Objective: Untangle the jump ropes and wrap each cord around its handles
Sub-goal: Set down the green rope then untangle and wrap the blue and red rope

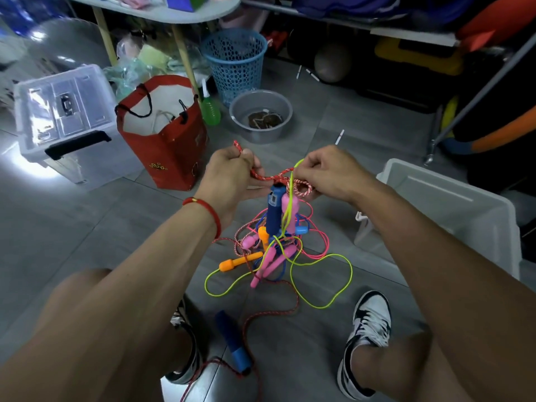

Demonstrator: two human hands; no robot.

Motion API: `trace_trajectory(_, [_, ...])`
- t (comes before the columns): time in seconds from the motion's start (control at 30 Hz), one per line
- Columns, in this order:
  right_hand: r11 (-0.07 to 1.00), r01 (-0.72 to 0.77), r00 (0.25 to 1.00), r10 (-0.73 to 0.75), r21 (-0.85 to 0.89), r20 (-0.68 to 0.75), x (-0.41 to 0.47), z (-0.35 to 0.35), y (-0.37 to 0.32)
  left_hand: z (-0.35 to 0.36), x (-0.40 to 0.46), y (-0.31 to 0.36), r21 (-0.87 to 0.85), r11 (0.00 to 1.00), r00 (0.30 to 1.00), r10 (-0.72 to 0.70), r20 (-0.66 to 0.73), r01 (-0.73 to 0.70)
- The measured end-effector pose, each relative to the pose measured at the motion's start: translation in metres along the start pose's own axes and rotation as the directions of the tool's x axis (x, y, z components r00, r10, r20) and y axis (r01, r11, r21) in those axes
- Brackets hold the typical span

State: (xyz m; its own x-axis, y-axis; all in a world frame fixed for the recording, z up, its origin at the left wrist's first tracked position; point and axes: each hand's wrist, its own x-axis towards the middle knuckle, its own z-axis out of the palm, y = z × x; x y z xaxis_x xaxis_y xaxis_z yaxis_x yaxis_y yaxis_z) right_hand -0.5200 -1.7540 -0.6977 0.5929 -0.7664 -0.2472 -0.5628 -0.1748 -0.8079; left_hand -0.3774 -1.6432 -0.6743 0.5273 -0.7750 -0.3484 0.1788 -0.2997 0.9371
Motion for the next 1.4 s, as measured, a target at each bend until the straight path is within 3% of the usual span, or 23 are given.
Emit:
trace_trajectory(0.13, [0.993, 0.106, 0.990, -0.110, 0.050, 0.092, -0.010, -0.004, -0.004, 0.002, 0.001, -0.005, 0.235, 0.969, 0.996, 0.062, 0.068, -0.076])
trace_trajectory(0.23, [0.982, 0.175, 0.978, -0.183, 0.075, 0.105, -0.015, -0.006, -0.007, -0.002, -0.002, -0.014, 0.456, 0.843, 0.954, 0.203, 0.220, -0.284])
trace_trajectory(0.3, [0.978, 0.195, 0.973, -0.203, 0.079, 0.112, -0.016, -0.006, -0.007, -0.004, -0.001, -0.017, 0.532, 0.774, 0.939, 0.273, 0.210, -0.344])
trace_trajectory(0.4, [0.981, 0.172, 0.975, -0.183, 0.092, 0.126, -0.014, -0.004, -0.007, -0.003, 0.003, -0.017, 0.415, 0.841, 0.938, 0.318, 0.139, -0.347])
trace_trajectory(0.53, [0.980, 0.200, 0.972, -0.196, -0.015, 0.133, -0.013, -0.003, -0.006, 0.001, 0.004, -0.016, 0.226, 0.926, 0.953, 0.284, 0.105, -0.301])
trace_trajectory(0.67, [0.973, 0.218, 0.974, -0.212, -0.071, 0.076, -0.013, -0.004, -0.007, 0.005, 0.005, -0.016, 0.154, 0.949, 0.959, 0.259, 0.111, -0.274])
trace_trajectory(0.93, [0.941, 0.043, 0.988, -0.089, 0.337, 0.122, -0.021, 0.001, -0.015, -0.002, 0.005, -0.011, 0.194, 0.947, 0.959, 0.223, 0.176, -0.256])
trace_trajectory(1.0, [0.930, 0.024, 0.989, -0.077, 0.366, 0.130, -0.023, 0.002, -0.014, -0.001, 0.007, -0.012, 0.224, 0.941, 0.959, 0.215, 0.187, -0.255])
trace_trajectory(1.13, [0.963, 0.096, 0.988, -0.124, 0.253, 0.097, -0.024, -0.001, -0.014, 0.001, 0.006, -0.012, 0.197, 0.950, 0.958, 0.204, 0.200, -0.243])
trace_trajectory(1.23, [0.971, 0.221, 0.975, -0.220, 0.095, -0.018, -0.025, -0.007, -0.015, -0.002, 0.006, -0.011, 0.198, 0.941, 0.947, 0.230, 0.222, -0.275])
trace_trajectory(1.33, [0.929, 0.367, 0.927, -0.370, 0.053, 0.070, -0.032, -0.002, -0.017, -0.004, 0.003, -0.009, 0.186, 0.933, 0.932, 0.258, 0.256, -0.310])
trace_trajectory(1.4, [0.920, 0.390, 0.920, -0.386, -0.050, 0.068, -0.031, 0.004, -0.013, -0.005, 0.001, -0.010, 0.187, 0.928, 0.926, 0.268, 0.264, -0.322])
